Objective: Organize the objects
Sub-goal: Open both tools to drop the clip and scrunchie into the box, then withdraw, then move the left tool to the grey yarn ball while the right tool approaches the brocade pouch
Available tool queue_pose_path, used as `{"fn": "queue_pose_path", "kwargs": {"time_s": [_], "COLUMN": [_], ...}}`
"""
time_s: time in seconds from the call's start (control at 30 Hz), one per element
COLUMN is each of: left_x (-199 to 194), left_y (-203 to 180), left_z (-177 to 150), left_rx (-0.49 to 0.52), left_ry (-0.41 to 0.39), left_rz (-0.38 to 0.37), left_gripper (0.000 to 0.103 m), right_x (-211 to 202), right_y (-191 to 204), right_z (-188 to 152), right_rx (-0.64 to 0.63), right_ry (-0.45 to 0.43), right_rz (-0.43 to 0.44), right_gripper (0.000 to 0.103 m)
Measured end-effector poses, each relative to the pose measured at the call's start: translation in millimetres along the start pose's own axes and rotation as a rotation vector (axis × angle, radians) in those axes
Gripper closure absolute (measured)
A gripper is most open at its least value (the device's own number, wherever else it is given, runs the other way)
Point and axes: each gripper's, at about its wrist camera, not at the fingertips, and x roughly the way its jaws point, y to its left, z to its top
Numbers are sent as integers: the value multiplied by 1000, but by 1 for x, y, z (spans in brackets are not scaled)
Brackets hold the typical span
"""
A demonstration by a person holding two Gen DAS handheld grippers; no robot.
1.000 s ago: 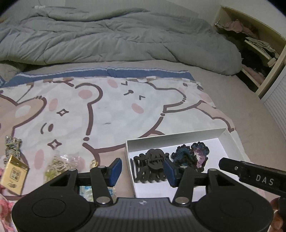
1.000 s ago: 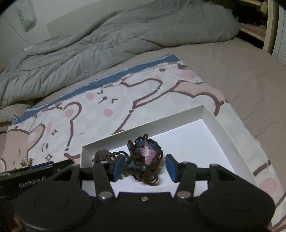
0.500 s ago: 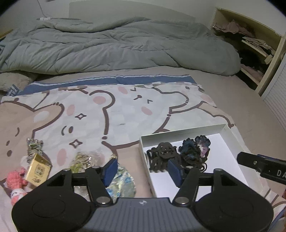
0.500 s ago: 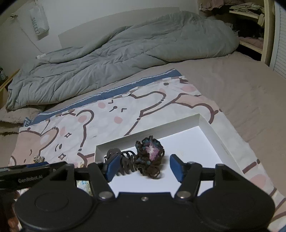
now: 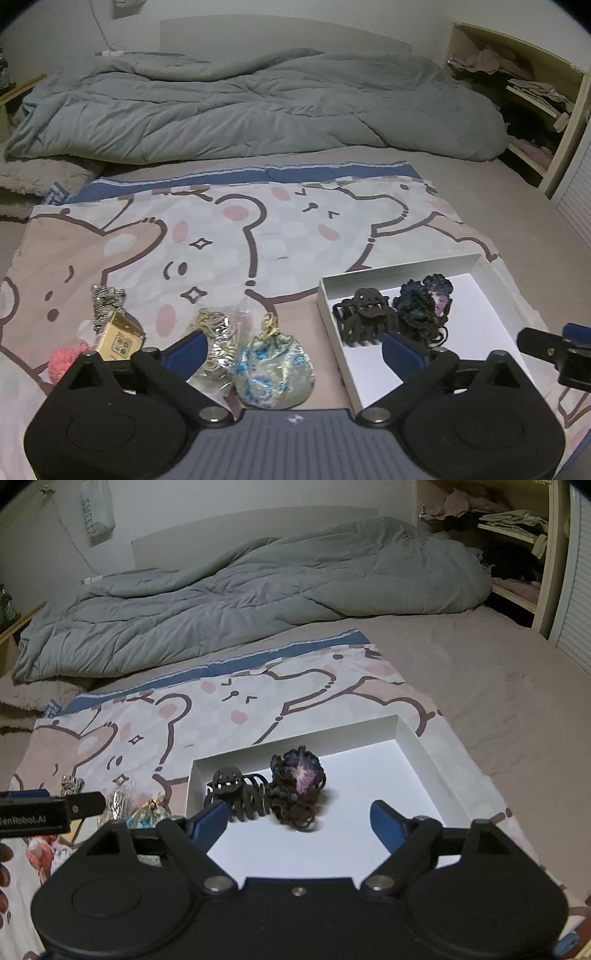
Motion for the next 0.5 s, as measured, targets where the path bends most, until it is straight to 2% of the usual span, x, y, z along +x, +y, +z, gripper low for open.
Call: {"fn": "queue_pose_path", "kwargs": {"time_s": [0.1,0.33,0.5], "left_x": [-3,-6,-6], "left_y": [4,8,11], "left_z": [-3,-10,-13], "left_rx": [0,26,29], "left_ry": [-10,-4,-3], "left_rz": [9,15,19], "left_gripper": [0,0,0], "right_x": [-3,-5,-6], "right_y": [-1,-4,-5], "right_z": [-4,-9,-10], "right_rx": [-4,-18,-14], "right_ry": [-1,3,4], "right_rz": [-14,-45,-49], "right_gripper": [6,0,0]}}
